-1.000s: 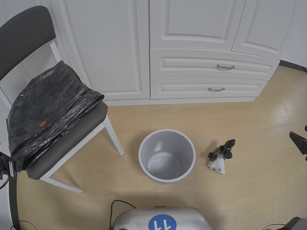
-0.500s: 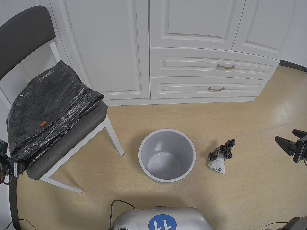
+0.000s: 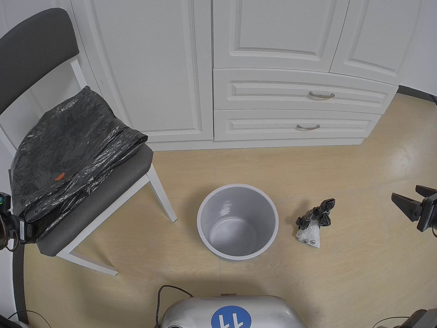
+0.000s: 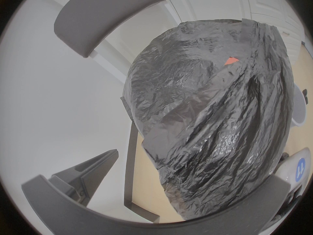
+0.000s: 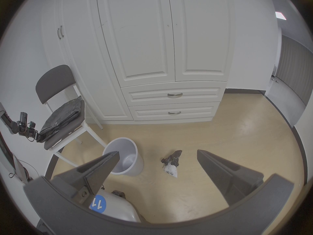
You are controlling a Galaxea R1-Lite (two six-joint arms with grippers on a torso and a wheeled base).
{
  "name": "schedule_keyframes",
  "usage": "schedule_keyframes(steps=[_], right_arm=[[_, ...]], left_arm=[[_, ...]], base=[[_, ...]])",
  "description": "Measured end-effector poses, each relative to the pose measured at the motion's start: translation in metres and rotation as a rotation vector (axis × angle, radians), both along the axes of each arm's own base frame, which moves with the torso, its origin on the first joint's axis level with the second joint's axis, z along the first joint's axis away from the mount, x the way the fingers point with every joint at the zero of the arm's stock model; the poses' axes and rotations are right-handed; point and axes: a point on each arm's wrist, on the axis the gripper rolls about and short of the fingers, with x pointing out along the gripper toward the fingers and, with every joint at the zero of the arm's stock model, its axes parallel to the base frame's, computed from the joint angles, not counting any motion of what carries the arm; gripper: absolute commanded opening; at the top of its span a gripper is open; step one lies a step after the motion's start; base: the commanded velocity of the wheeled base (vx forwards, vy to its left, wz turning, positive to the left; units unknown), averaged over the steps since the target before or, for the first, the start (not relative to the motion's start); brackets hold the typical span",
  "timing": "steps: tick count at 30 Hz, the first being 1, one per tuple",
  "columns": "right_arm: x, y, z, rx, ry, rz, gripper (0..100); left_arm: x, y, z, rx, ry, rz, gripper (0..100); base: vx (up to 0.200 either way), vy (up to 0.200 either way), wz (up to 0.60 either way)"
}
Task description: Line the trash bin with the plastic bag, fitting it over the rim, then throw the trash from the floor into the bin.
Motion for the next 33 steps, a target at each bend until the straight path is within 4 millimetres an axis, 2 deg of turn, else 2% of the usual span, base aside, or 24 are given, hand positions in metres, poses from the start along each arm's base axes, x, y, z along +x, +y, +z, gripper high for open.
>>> schedule_keyframes(steps=[7,14,21,33], right_arm=[[-0.001,0.002,0.003,0.020,-0.027,0.018,100],[-0.003,0.006,0.005,0.042,-0.059,0.052,100],[-0.006,0.006,0.006,0.046,-0.071,0.059,100],[-0.012,0.008,0.007,0.050,-0.087,0.086,100]], left_arm=[[-0.004,0.011,0.001,-0.114,-0.100,0.039,100],[-0.025,0.017,0.002,-0.165,-0.190,0.111,100],[-0.036,0.021,0.009,-0.197,-0.320,0.184,100],[-0.059,0.004,0.001,-0.223,-0.364,0.149,100]], base=[[0.000,0.000,0.00],[0.000,0.000,0.00],[0.000,0.000,0.00],[0.000,0.000,0.00]])
